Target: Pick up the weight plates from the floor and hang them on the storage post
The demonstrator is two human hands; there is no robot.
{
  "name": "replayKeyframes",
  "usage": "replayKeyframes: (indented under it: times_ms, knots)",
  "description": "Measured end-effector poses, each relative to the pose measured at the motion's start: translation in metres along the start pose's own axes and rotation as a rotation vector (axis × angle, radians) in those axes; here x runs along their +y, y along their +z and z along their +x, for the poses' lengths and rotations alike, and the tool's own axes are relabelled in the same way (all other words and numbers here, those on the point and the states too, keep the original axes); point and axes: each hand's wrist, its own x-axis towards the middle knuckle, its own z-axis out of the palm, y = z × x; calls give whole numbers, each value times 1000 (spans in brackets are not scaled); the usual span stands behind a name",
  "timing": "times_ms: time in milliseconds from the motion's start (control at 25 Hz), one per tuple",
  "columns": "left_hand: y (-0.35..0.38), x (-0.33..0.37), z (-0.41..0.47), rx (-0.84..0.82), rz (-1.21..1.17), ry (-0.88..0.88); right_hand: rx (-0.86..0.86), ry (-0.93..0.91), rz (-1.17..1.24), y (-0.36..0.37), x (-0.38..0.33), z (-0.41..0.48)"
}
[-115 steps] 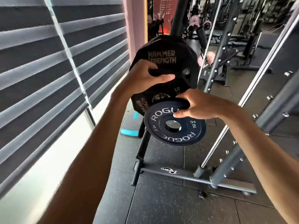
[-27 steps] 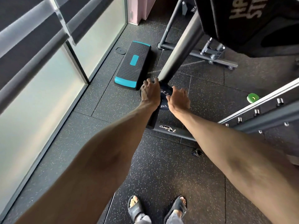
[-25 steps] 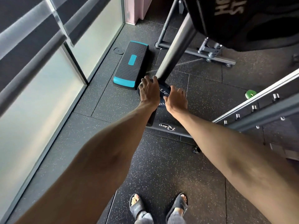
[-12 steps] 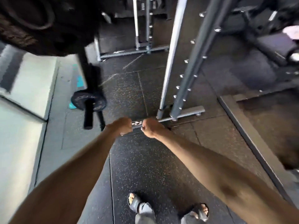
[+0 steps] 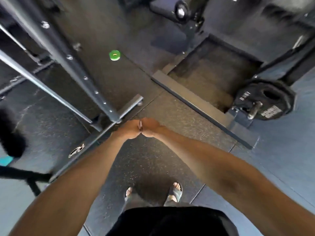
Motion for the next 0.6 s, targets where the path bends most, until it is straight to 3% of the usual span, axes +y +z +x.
replayKeyframes:
  times_ms: [160,280,600]
  knots:
    - [9,44,76,30,-193,-92,-20,123,97,-36,86,28]
    - [0,54,143,-76,-267,-137,-39,168,142,-65,132,77]
    - [-104,70,342,-146,-345,-205,-134,204,159,-173,197,261]
